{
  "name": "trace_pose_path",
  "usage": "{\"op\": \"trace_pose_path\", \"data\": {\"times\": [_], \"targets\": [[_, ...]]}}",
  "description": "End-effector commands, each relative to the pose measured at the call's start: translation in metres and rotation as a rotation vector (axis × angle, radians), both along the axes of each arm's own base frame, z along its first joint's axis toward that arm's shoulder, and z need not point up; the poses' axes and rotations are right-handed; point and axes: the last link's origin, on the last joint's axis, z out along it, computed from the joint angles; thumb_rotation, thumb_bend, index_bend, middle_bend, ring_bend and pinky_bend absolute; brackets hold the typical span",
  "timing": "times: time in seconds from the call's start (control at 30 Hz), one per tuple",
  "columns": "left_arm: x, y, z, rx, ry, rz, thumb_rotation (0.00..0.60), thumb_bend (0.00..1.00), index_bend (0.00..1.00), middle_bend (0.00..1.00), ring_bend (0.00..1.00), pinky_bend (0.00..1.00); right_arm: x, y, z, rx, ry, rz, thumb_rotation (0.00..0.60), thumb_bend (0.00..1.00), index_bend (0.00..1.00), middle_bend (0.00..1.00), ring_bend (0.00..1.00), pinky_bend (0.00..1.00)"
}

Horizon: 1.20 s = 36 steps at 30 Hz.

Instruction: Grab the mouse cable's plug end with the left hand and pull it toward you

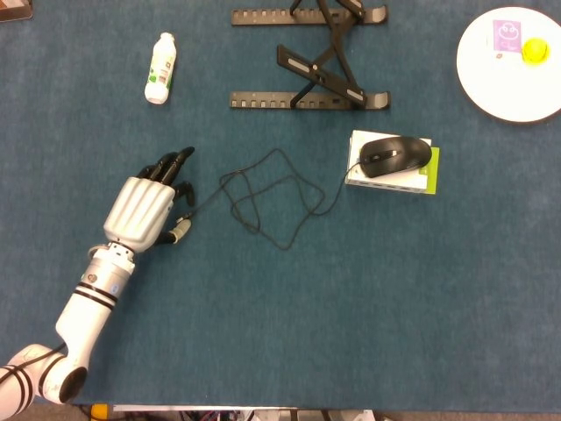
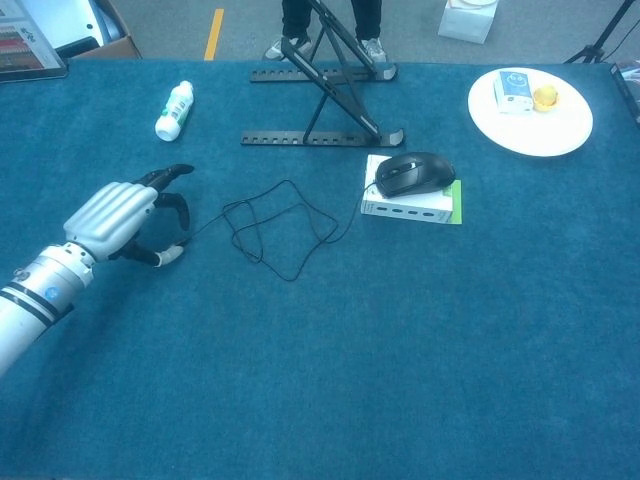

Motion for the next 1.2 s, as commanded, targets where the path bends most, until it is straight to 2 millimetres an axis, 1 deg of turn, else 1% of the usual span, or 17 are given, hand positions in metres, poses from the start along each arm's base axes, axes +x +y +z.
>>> {"op": "trace_pose_path", "data": {"times": [0.03,0.3,0.5,0.63,0.73,0.87,1.03,1.2], "targets": [[-0.002,0.001,0.001,0.002,0.003,0.005,0.600,0.26,0.48,0.04,0.09,0.27,0.000,0.000,0.000,0.000,0.000,-0.001,0.600,0.38,0.32,0.20,0.11,0.08],[-0.013,0.004,0.008,0.026,0.042,0.008,0.600,0.26,0.48,0.05,0.09,0.27,-0.001,0.001,0.000,0.000,-0.003,-0.003,0.600,0.38,0.32,0.20,0.11,0.08],[-0.026,0.010,0.024,0.062,0.095,0.008,0.600,0.26,0.48,0.05,0.09,0.27,-0.003,0.002,0.000,-0.002,-0.008,-0.007,0.600,0.38,0.32,0.20,0.11,0.08],[-0.030,0.016,0.037,0.096,0.104,0.013,0.600,0.26,0.48,0.05,0.09,0.27,-0.005,0.002,0.000,-0.001,-0.012,-0.008,0.600,0.38,0.32,0.20,0.11,0.08],[-0.029,0.018,0.045,0.115,0.098,0.013,0.600,0.26,0.48,0.05,0.09,0.27,-0.005,0.002,-0.001,0.002,-0.015,-0.009,0.600,0.38,0.32,0.20,0.11,0.08],[-0.025,0.012,0.046,0.108,0.097,-0.003,0.600,0.26,0.48,0.05,0.09,0.27,-0.006,0.002,-0.001,0.002,-0.016,-0.010,0.600,0.38,0.32,0.20,0.11,0.08],[-0.011,0.001,0.041,0.091,0.061,-0.033,0.600,0.26,0.48,0.05,0.09,0.27,-0.006,0.002,-0.002,0.003,-0.016,-0.010,0.600,0.38,0.32,0.20,0.11,0.08],[0.000,0.001,0.032,0.070,0.044,-0.050,0.600,0.26,0.48,0.05,0.09,0.27,-0.006,0.002,-0.003,0.006,-0.017,-0.010,0.600,0.38,0.32,0.20,0.11,0.08]]}}
